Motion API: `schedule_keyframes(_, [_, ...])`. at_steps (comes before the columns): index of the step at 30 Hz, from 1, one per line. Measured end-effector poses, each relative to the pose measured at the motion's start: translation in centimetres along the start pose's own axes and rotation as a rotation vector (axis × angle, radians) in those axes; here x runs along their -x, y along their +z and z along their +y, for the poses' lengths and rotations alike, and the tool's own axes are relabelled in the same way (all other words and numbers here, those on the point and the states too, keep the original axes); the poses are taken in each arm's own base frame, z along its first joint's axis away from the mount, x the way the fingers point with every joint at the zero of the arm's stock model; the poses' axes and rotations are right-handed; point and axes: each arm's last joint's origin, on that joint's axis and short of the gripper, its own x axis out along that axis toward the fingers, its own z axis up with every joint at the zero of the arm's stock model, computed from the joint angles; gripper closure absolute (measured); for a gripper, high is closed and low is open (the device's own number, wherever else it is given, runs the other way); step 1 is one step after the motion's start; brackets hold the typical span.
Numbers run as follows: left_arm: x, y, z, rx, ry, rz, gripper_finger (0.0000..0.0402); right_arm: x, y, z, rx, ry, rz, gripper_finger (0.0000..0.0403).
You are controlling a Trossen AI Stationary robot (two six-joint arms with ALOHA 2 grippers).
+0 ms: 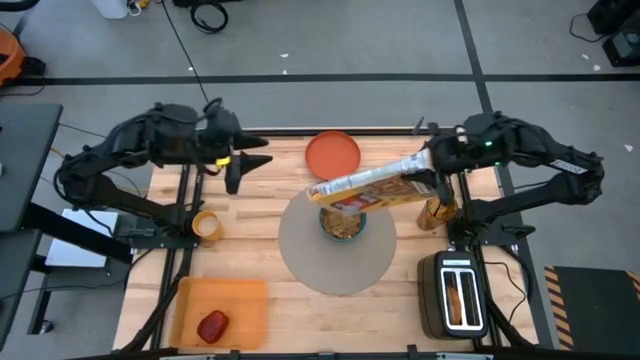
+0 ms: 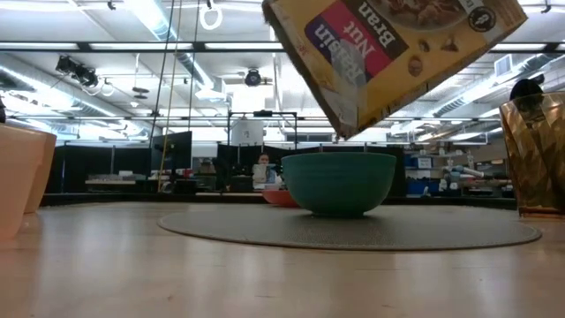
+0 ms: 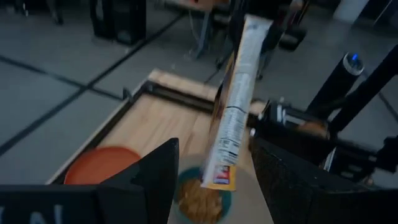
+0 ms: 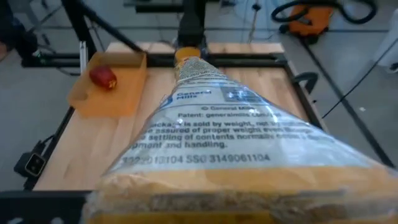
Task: Arrange a breakfast setting
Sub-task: Pour the cereal into the green bowl
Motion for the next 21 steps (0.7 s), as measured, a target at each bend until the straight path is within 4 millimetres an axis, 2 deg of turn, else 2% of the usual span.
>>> schedule_keyframes(10, [0.3, 0.4, -0.4, -0.011, -0.027, -0.049, 0.0192, 1.9, -0.8, 0.0, -0.029, -0.055, -0.049, 0.0251])
schedule_keyframes(13, [0.3, 0.4, -0.6, -0.010, -0.029, -0.049, 0.0192, 1.6, -1.6, 0.0, -0.057, -0.047, -0.051, 0.0251])
schedule_keyframes(18, [-1.1, -0.2, -1.7, -0.020, -0.057, -0.002, 0.0192, 0.7, -3.0, 0.1, -0.100, -0.041, -0.062, 0.0251])
schedule_keyframes(21, [-1.6, -0.5, -2.4, -0.009, -0.071, 0.014, 0.0192, 0.9, -3.3, 0.1, -0.115, -0.040, -0.094, 0.0251])
